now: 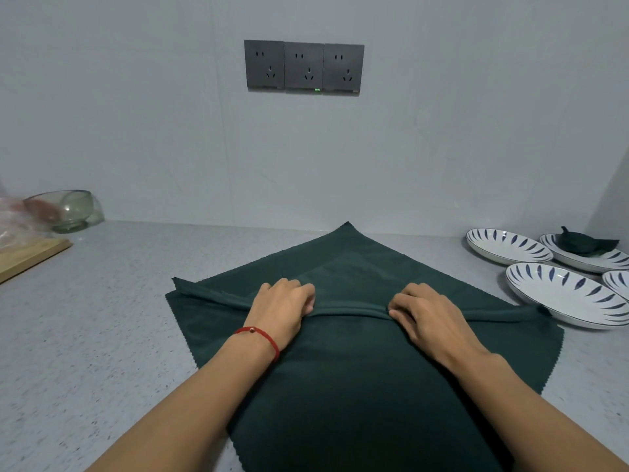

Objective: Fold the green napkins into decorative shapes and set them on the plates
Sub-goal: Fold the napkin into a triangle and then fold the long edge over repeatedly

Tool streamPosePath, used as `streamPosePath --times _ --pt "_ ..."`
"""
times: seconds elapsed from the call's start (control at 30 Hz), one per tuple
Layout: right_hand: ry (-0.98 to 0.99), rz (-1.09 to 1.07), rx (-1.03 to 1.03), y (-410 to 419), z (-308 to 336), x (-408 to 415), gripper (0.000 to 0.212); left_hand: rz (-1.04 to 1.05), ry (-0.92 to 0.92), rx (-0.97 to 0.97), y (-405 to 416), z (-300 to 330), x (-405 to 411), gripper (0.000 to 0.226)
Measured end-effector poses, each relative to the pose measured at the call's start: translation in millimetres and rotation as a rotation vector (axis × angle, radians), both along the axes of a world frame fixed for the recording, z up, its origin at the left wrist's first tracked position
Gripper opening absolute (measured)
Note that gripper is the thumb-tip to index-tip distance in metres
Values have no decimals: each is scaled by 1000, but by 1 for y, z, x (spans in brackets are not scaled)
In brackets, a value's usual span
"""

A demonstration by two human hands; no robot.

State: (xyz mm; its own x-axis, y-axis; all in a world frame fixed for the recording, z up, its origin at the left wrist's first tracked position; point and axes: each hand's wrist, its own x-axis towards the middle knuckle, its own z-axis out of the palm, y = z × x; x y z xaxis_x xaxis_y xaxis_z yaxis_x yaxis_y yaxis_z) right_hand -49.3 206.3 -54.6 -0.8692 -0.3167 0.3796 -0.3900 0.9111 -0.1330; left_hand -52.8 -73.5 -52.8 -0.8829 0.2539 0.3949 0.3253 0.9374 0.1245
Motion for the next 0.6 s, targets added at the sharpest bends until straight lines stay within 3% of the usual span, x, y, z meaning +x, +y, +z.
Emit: streamPosePath --times 0.17,0.37,0.6 --pt "-16 29 -21 4 -4 -3 14 -79 55 50 -10 -10 3 10" --pt "-42 -49 -40 -4 2 -9 9 76 -66 27 3 2 -15 11" --pt "3 17 -17 5 -7 -5 14 -63 -72 103 -13 -6 -9 10"
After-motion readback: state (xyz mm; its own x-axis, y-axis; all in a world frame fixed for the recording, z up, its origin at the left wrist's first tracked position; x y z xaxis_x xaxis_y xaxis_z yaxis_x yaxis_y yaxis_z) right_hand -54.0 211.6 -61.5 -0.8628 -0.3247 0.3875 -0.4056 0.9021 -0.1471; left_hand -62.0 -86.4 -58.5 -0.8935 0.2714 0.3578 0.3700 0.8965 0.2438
